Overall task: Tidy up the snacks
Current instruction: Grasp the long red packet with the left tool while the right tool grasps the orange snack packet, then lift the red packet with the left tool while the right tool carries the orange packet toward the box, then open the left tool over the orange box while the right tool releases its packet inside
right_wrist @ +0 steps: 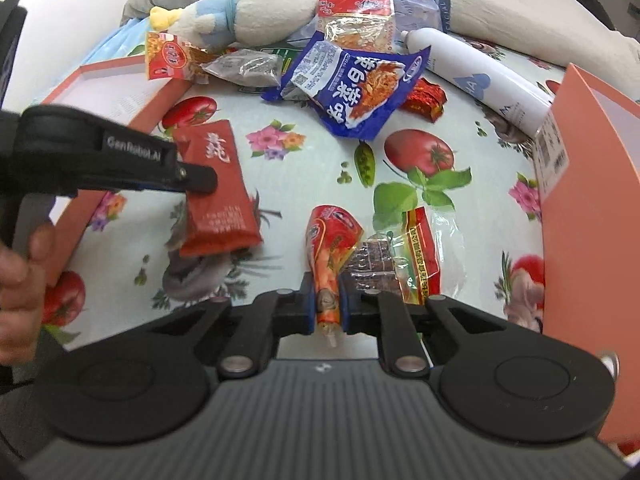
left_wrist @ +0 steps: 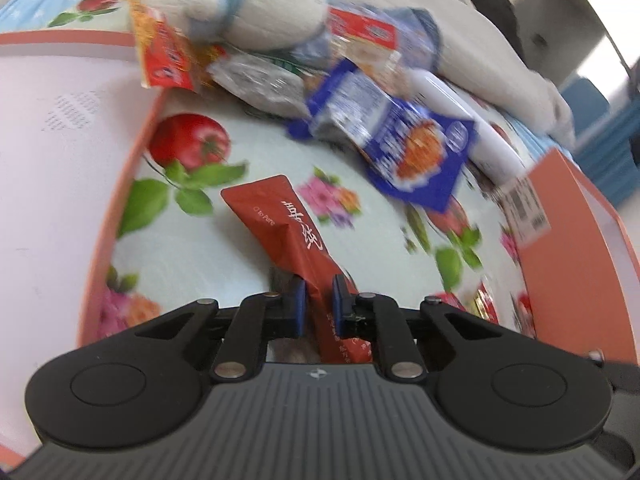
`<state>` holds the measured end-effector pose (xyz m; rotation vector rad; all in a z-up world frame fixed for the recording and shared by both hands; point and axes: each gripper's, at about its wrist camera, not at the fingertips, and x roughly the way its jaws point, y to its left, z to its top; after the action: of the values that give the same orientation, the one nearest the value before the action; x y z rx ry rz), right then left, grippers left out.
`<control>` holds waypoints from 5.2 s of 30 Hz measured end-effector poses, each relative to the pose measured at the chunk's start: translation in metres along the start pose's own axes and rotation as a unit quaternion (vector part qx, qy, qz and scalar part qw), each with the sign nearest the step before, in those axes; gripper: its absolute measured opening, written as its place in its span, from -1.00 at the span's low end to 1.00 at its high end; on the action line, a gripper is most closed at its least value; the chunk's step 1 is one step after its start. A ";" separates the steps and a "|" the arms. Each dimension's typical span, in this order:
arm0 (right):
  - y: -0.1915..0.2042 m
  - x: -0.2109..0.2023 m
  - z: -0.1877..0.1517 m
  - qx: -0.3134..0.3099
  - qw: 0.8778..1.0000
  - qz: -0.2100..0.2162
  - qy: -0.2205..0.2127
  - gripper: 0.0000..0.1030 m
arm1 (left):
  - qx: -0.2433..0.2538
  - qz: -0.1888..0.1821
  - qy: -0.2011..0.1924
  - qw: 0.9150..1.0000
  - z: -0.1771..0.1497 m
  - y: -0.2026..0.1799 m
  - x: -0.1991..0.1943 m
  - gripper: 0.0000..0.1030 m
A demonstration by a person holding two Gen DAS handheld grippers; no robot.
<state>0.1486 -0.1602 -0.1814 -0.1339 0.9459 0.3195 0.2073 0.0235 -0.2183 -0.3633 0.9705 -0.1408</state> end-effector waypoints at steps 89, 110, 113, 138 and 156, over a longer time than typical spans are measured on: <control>-0.078 -0.106 0.004 0.126 0.981 -0.024 -0.144 -0.76 | 0.118 0.007 -0.013 0.993 0.022 -0.128 -0.068 -0.16; -0.133 -0.192 0.057 0.124 0.960 -0.072 -0.241 -0.76 | 0.179 -0.058 -0.086 0.978 0.080 -0.234 -0.127 -0.16; -0.147 -0.202 0.058 0.130 0.955 -0.088 -0.251 -0.76 | 0.190 -0.071 -0.095 0.975 0.082 -0.254 -0.128 -0.16; -0.262 -0.143 -0.006 0.248 0.948 -0.161 -0.120 -0.76 | 0.258 -0.101 0.003 0.961 0.049 -0.360 -0.003 -0.41; -0.283 -0.127 -0.019 0.311 0.935 -0.142 -0.092 0.59 | 0.236 -0.089 0.031 0.967 0.055 -0.339 0.009 -0.39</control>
<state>0.1576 -0.4594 -0.0961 0.3361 0.7885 -0.2408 0.2732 -0.2811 -0.0741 -0.0057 0.9315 -0.5400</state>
